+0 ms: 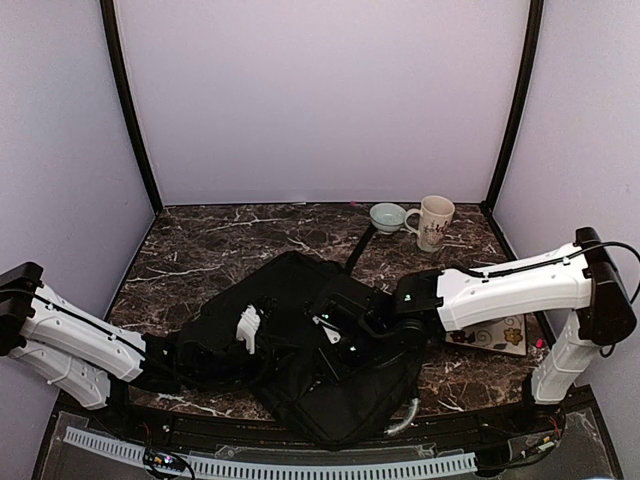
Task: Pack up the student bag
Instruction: Adjust the student bag at the center of the board.
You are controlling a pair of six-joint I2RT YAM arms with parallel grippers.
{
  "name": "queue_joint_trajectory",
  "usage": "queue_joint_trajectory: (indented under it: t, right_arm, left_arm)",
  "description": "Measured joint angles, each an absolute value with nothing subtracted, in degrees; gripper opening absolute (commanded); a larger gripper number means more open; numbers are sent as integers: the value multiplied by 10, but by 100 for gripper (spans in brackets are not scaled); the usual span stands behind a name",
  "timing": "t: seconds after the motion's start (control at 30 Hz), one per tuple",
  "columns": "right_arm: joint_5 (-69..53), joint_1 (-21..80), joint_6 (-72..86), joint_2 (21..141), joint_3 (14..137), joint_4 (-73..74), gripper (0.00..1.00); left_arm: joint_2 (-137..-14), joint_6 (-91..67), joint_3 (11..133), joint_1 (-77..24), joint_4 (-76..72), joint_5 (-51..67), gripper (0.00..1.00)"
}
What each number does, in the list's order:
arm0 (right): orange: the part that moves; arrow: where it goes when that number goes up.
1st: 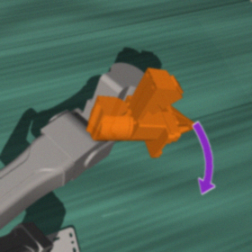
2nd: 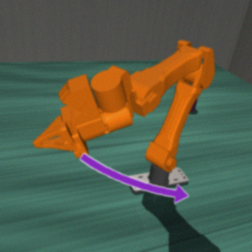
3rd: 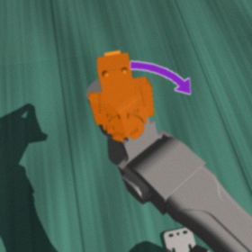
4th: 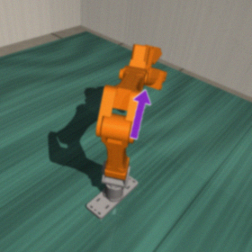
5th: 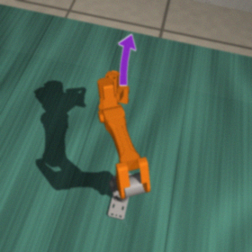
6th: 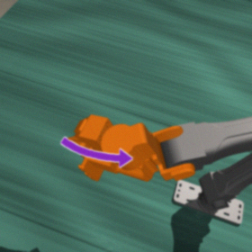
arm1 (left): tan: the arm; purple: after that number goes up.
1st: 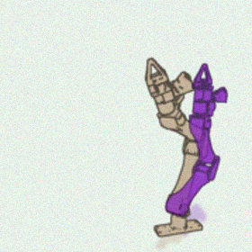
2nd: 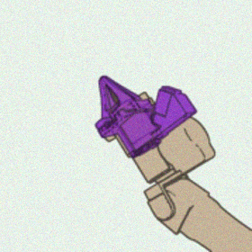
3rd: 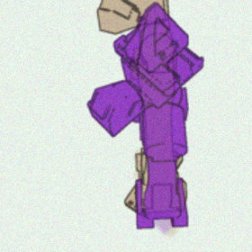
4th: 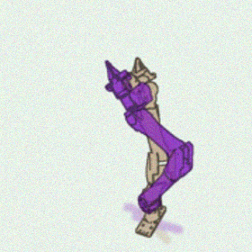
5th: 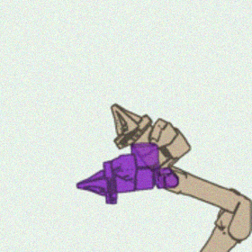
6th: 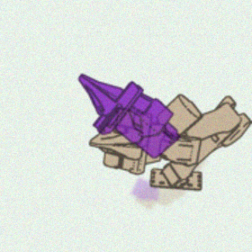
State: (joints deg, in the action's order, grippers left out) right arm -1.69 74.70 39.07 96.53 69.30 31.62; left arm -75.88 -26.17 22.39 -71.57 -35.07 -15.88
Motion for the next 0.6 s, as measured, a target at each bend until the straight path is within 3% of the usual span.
queue_joint_trajectory:
  t: [0.6]
  right_arm:
    - [-157, 742, 350, 1004, 726, 309, 40]
  left_arm:
    - [-772, -267, 224, -716, -365, -173, 28]
